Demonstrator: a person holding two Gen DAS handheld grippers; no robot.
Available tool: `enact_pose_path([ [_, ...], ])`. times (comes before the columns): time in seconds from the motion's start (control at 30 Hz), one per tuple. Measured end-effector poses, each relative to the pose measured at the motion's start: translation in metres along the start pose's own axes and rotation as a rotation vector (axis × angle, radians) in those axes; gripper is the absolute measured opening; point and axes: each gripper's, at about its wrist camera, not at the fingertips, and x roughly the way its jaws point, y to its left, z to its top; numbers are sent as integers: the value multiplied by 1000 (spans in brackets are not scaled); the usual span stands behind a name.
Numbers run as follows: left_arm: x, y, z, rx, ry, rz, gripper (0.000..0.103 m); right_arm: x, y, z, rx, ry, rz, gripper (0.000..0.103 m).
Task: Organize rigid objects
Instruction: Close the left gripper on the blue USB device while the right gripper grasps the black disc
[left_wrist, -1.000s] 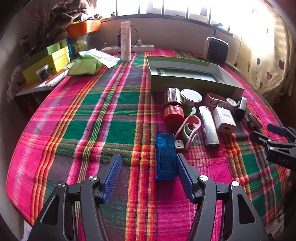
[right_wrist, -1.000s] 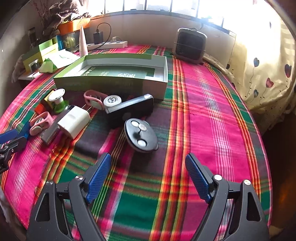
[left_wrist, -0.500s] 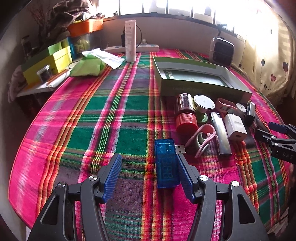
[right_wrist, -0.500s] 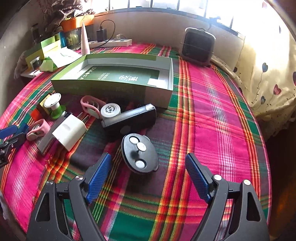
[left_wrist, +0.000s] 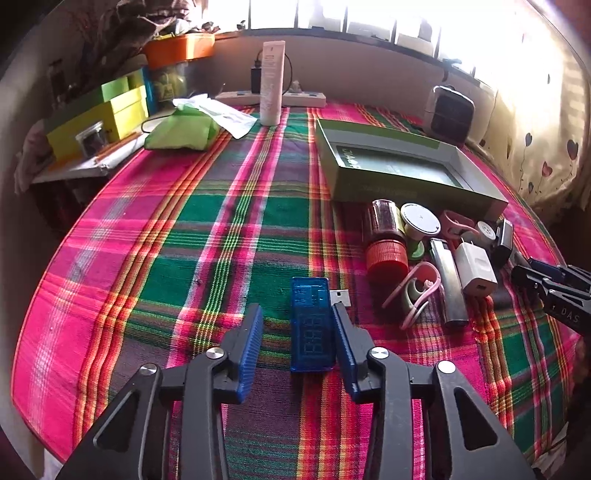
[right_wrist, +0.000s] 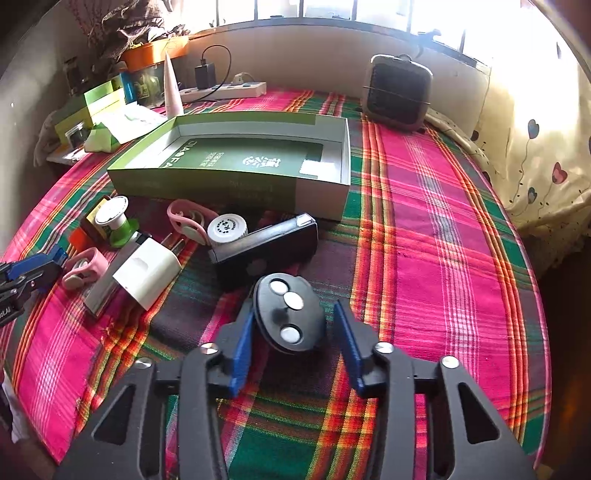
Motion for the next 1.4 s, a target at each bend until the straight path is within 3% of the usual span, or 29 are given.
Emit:
enact_pose_path([
  [0.13, 0, 1, 0, 1, 0, 0, 29, -1, 0, -1, 5, -4, -5, 36],
  [0.2, 1, 2, 1, 0, 1, -5, 21, -1, 0, -1, 7, -4, -7, 36],
  [0.67, 1, 7, 19, 14, -5, -18, 21, -9, -3, 7, 39, -37, -5, 36],
  [1.13, -3, 5, 73, 40, -82, -46, 21, -18, -5, 44, 58, -102, 3, 36],
  [1.4, 9, -3, 105, 47, -93, -99, 21, -11, -9, 67, 75, -108, 22, 36],
])
